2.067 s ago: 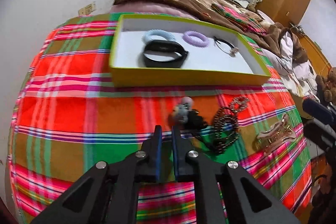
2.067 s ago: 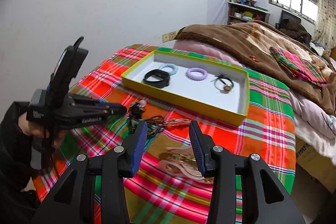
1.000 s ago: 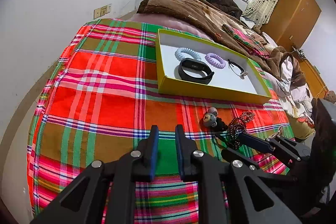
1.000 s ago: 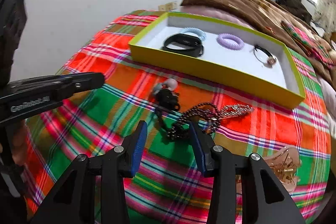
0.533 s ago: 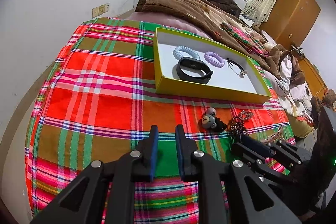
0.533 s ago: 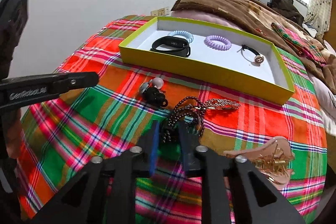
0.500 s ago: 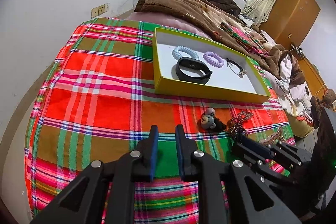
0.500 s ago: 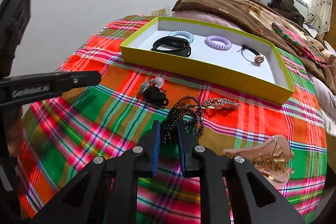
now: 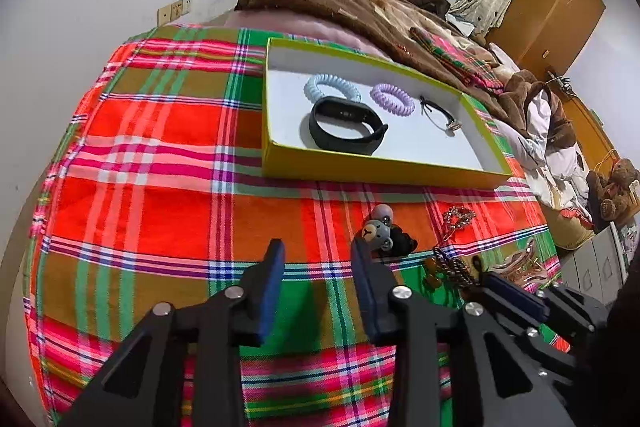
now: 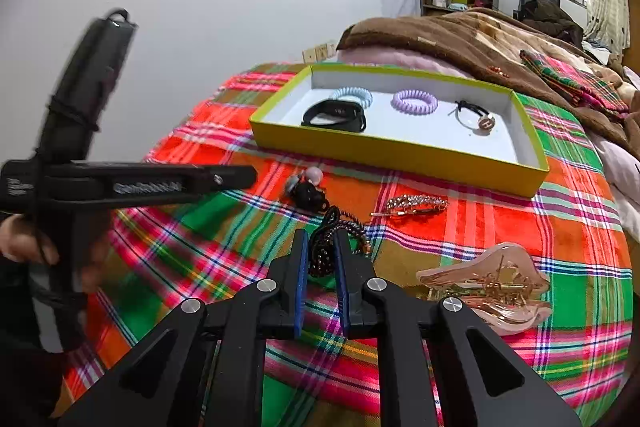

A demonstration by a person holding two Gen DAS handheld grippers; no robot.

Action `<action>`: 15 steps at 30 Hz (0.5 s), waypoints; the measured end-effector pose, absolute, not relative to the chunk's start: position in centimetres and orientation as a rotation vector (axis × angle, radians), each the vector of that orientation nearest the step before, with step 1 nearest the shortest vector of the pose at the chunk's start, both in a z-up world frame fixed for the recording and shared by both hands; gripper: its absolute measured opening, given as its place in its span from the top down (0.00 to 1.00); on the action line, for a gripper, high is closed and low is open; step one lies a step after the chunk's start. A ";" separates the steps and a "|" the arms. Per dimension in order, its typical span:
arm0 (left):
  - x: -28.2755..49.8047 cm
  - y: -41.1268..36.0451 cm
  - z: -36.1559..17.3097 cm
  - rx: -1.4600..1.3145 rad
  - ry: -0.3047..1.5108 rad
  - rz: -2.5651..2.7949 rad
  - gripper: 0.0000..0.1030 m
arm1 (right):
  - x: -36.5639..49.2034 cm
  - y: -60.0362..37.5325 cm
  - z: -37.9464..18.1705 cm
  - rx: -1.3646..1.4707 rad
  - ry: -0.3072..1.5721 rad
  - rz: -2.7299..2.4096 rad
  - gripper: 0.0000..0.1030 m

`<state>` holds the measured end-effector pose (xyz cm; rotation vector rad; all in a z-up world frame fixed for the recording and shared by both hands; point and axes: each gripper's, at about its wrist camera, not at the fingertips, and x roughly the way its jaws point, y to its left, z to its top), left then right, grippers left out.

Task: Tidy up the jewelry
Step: 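Grasp the dark beaded bracelet with the right gripper while the left gripper approaches the bear-charm tie, then close the left gripper on the grey bear-charm hair tie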

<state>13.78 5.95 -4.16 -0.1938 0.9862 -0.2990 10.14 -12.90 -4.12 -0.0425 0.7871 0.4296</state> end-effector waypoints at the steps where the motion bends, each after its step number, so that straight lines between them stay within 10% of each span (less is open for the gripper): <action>1: 13.8 5.8 -4.2 -0.191 0.988 -0.306 0.61 | 10.1 -13.0 -3.9 -0.036 0.781 0.431 0.88; 15: 15.6 2.1 -4.9 -0.159 1.012 -0.353 0.54 | 8.9 -14.5 -2.3 -0.002 0.720 0.443 0.88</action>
